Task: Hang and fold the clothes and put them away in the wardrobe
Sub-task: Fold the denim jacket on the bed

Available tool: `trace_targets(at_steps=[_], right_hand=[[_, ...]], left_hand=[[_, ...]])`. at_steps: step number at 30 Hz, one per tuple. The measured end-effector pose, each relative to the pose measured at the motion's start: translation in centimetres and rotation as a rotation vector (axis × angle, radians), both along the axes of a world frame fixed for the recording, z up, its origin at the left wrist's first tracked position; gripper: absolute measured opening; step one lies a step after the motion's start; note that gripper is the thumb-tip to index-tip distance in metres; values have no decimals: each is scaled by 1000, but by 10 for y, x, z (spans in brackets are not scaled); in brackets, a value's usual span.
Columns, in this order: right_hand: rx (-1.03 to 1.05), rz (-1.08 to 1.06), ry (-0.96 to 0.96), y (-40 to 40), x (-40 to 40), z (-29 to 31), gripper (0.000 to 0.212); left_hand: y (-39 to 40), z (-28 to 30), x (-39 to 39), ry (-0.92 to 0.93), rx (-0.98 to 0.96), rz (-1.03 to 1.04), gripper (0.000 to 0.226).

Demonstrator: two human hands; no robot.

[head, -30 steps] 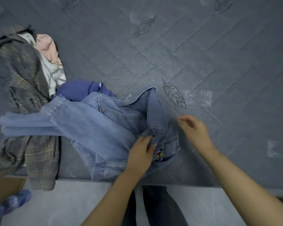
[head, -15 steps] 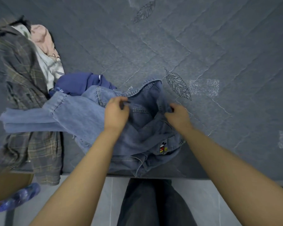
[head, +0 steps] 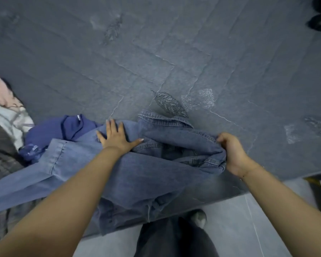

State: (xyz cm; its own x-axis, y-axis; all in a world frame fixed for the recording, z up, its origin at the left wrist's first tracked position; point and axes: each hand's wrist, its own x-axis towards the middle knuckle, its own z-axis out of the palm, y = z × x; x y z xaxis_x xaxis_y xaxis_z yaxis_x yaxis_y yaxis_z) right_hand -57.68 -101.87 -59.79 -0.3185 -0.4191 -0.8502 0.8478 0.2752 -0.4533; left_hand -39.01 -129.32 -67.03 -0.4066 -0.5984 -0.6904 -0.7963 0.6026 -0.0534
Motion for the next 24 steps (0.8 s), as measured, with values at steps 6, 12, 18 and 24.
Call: trace_targets(at_steps=[6, 12, 18, 24], right_hand=[[111, 187, 399, 32, -27, -4, 44], [198, 45, 658, 89, -55, -16, 44], [168, -222, 364, 162, -90, -27, 32], [91, -241, 121, 230, -139, -28, 41]], left_hand=[[15, -4, -45, 274, 249, -89, 72], [60, 28, -92, 417, 758, 512, 68], [143, 54, -160, 591, 1010, 823, 44], [205, 82, -256, 651, 902, 646, 17]])
